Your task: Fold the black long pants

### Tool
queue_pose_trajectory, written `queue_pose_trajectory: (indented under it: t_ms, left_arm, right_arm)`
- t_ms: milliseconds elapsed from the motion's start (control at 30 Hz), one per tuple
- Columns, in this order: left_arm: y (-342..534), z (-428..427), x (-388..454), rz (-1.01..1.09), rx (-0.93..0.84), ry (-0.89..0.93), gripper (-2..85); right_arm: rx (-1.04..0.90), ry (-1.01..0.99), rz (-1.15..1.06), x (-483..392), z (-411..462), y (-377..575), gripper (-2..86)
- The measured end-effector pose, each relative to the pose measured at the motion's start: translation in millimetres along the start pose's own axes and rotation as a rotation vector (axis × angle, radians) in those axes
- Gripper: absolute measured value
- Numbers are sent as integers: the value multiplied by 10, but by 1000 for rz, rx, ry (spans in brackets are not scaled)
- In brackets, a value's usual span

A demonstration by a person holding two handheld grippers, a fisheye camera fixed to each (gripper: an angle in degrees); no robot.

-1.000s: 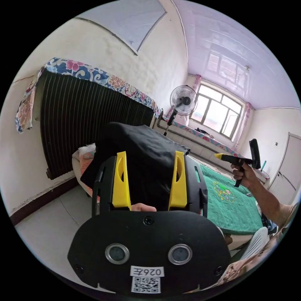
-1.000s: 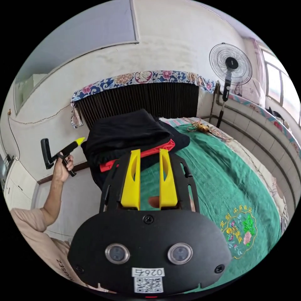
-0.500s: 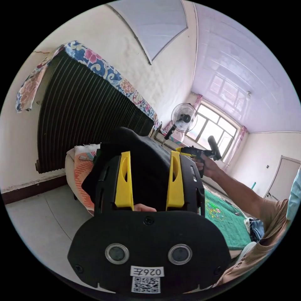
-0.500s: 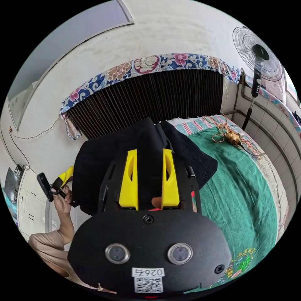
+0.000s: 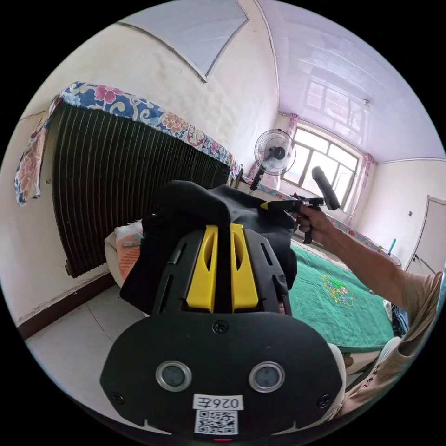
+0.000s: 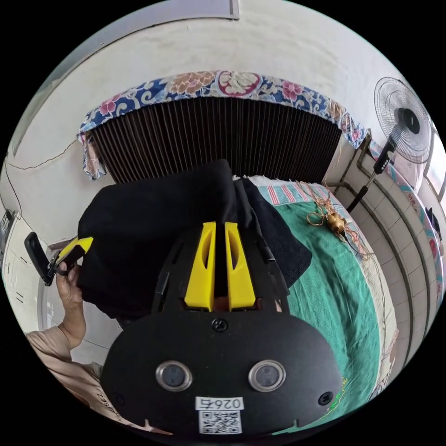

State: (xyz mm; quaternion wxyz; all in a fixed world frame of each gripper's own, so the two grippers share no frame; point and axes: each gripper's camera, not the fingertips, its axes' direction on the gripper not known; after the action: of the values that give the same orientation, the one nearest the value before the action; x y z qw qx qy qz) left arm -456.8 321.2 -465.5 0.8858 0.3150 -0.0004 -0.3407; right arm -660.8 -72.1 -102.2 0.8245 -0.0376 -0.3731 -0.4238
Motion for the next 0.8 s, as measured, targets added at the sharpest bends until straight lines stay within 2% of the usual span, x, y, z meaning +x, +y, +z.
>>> queue_pose_trajectory:
  t_ms: [233,433,500,633,733,800]
  left_arm:
    - [-347,-527,734,77,152,151,32]
    - [-630,-474,1697,96,200,500,32]
    - [-641,-175,2229,107,144,655,33]
    - [-483,542,3150,112,-17,882,34]
    - [-161,1320,3906,105,-209,1060,36]
    - [249,1949,4376,8,-376,1150,38]
  right_arm:
    - [232,58,-82,-435,-1428,176,-11]
    - [405,149,-22,-464,-3106,927,-11]
    - [446,202,39,-420,-3766,1435,-11]
    - [443,354,134,-427,-4524,2277,-11]
    - [359,532,215,-442,-4847,2903,-11]
    - [269,619,272,-371,-4949,3317,-10]
